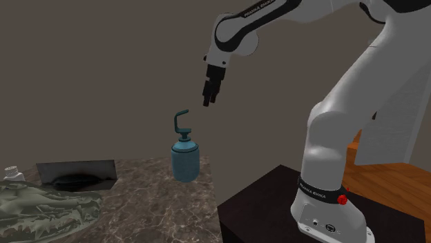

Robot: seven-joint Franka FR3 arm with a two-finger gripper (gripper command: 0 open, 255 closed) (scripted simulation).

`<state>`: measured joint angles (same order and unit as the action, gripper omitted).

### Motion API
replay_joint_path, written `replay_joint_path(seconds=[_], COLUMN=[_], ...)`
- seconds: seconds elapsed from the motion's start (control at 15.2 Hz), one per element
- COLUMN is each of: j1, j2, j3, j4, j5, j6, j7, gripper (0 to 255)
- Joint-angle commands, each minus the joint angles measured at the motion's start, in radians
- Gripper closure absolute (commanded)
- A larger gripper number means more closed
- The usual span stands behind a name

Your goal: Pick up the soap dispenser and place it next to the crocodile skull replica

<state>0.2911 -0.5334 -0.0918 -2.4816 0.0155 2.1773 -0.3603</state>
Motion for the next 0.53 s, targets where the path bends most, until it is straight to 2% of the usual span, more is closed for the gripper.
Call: replay_joint_path(seconds=[0.0,0.4,0.46], j1=[0.047,0.203,0.205], j2=[0.031,0.154,0.156], j3=[-0.021,-0.08,-0.081], j4=[-0.025,-0.052,-0.052], j5=[0.029,0.149,0.15], j6=[0.065,0.219,0.221], j7=[-0.098,-0.398,-0.401], gripper=[0,0,0])
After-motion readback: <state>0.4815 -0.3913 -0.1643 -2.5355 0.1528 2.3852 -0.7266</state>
